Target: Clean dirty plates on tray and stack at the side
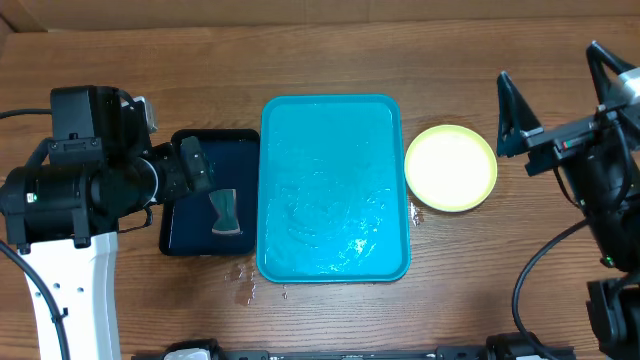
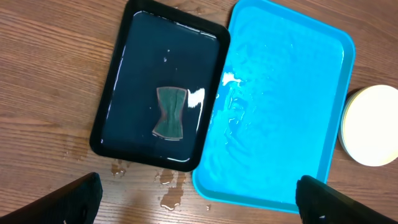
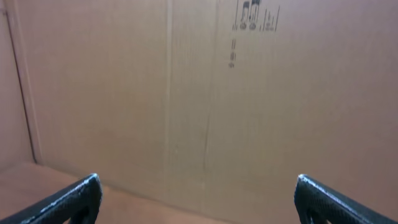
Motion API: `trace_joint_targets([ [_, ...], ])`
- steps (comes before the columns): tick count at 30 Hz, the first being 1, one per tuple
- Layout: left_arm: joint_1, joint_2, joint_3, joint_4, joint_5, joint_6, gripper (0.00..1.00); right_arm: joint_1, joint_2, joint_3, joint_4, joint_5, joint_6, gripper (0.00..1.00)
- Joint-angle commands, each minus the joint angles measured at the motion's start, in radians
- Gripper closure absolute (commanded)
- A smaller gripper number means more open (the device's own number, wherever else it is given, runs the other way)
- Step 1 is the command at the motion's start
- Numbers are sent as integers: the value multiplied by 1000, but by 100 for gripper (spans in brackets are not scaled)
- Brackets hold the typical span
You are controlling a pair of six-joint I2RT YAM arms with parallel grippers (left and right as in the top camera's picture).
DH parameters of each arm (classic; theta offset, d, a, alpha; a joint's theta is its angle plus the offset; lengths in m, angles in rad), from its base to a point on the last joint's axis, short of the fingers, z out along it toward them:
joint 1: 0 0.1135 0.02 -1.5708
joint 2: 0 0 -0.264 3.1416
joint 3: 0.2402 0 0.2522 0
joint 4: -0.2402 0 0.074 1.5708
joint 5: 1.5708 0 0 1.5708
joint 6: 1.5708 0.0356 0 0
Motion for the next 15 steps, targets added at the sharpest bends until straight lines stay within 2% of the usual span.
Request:
trace_joint_targets([
  [1, -2, 2, 2, 1, -4, -11, 0, 4, -57, 6, -21, 13, -36, 0],
  [15, -2, 2, 2, 1, -4, -11, 0, 4, -255, -29, -110, 17, -35, 0],
])
